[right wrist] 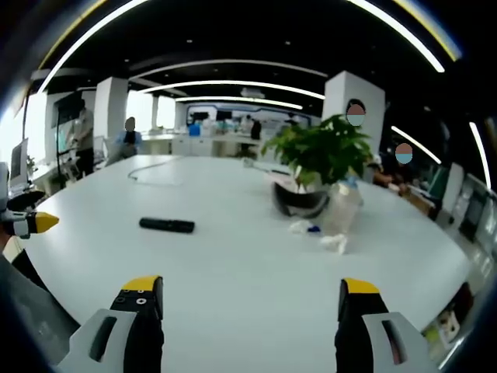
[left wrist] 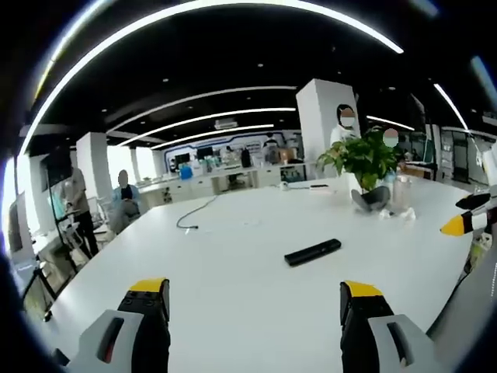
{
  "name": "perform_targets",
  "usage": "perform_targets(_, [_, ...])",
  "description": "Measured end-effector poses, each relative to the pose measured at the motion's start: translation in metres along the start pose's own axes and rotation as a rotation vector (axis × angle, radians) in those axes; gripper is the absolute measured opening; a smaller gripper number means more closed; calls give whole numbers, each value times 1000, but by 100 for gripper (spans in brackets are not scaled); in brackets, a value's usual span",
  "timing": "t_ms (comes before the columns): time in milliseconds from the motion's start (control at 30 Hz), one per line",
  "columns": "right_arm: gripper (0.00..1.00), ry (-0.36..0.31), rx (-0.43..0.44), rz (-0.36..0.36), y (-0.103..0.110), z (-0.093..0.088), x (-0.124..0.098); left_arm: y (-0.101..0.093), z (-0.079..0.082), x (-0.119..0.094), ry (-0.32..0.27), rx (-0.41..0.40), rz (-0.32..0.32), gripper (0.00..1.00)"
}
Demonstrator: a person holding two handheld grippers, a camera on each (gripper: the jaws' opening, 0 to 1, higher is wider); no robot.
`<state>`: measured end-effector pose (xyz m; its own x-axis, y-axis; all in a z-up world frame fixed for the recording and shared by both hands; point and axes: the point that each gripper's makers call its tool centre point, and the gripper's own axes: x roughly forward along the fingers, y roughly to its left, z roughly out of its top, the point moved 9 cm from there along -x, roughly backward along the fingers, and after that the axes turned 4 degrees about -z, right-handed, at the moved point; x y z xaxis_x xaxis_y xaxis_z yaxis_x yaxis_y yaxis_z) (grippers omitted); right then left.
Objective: Press the specified remote control buttons in sequence, fully releasing each button before pressing the next.
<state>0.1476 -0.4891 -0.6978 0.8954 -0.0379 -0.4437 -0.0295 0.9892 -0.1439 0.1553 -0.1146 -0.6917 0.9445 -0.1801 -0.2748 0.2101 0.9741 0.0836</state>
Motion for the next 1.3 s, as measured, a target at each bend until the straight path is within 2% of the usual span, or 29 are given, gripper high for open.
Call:
perform_targets(67, [92, -8, 0, 6, 1, 1, -1, 3, 0, -1, -2, -32, 6, 95])
perform_targets(233, [91, 1, -3, 24, 3, 0, 0, 7, -1, -2, -3, -53, 36, 95])
perform_targets(333, [90, -4, -3, 26, 3, 0, -1, 9, -3, -3, 26, -42, 67, 95])
perform_targets(700, [89, -11, 11, 35, 1, 1, -1, 9, -7, -2, 66, -43, 84, 92])
perform_targets(867, [89, -8, 7, 36, 1, 0, -1, 12, -9, -2, 82, -40, 114, 95])
perform_targets(1000, [89, -2, 2, 33, 1, 0, 0, 11, -12, 1, 105, -49, 110, 96])
perform_targets(1300, [84, 18, -28, 42, 4, -2, 1, 8, -15, 3, 144, -3, 105, 96])
